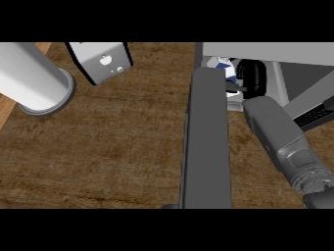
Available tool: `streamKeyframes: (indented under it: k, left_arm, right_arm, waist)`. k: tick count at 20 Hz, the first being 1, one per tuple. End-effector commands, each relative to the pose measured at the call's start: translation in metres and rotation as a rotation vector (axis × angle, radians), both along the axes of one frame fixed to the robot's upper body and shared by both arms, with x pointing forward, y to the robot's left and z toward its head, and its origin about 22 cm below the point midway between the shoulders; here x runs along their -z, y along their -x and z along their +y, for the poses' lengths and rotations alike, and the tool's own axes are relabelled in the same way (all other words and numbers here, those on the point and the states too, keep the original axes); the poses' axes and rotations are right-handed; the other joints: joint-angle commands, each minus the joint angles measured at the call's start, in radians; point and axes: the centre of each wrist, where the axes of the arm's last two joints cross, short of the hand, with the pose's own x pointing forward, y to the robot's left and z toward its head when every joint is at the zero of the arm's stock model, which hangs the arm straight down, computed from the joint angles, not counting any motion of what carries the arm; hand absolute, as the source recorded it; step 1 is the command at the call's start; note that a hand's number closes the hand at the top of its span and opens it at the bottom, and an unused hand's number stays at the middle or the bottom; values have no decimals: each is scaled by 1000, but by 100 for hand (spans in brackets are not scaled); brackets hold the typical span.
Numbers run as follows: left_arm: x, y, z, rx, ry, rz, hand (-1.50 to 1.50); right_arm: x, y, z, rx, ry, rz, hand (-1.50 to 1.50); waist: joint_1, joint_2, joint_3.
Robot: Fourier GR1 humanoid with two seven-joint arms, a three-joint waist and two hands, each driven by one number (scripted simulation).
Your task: Pick up the milk, place it into the microwave and close the microwave
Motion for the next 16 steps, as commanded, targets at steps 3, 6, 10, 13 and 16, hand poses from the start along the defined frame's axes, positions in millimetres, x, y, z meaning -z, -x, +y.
streamKeyframes:
  k: [3, 6, 10, 13, 16]
  left_arm:
    - [1, -4, 2, 27, 0, -9, -150]
    - [9, -7, -3, 33, 7, 6, -150]
    - [8, -13, -9, 41, 18, 16, -150]
    - [8, -21, -10, 58, 20, 10, -150]
    - [10, -24, -5, 51, 17, 15, -150]
  right_arm:
    - [-6, -2, -32, 93, 16, -7, 150]
    - [-10, -3, -42, 118, 20, 14, 150]
    - [-4, 2, -54, 113, 28, 41, 150]
    - [-5, 2, -56, 186, 52, 46, 150]
    - [5, 7, -58, 167, 95, 59, 150]
  waist:
    - [9, 7, 1]
    - [24, 16, 1]
    - [25, 19, 3]
    - [32, 27, 2]
    - [36, 29, 2]
